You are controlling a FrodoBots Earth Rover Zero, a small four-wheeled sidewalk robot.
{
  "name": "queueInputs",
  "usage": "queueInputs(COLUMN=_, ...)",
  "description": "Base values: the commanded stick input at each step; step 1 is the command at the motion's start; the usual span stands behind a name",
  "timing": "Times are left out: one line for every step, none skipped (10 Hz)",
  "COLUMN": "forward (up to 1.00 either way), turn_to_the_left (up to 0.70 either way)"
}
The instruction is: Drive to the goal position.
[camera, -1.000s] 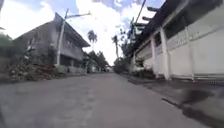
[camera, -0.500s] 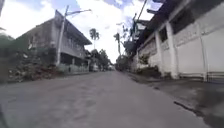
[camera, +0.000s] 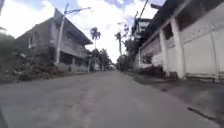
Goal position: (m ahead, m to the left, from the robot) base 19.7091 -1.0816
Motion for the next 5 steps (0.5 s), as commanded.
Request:
queueInputs(forward=0.70, turn_to_the_left=0.00)
queueInputs(forward=0.70, turn_to_the_left=0.00)
queueInputs(forward=0.70, turn_to_the_left=0.00)
queueInputs(forward=0.70, turn_to_the_left=0.00)
queueInputs(forward=0.70, turn_to_the_left=0.00)
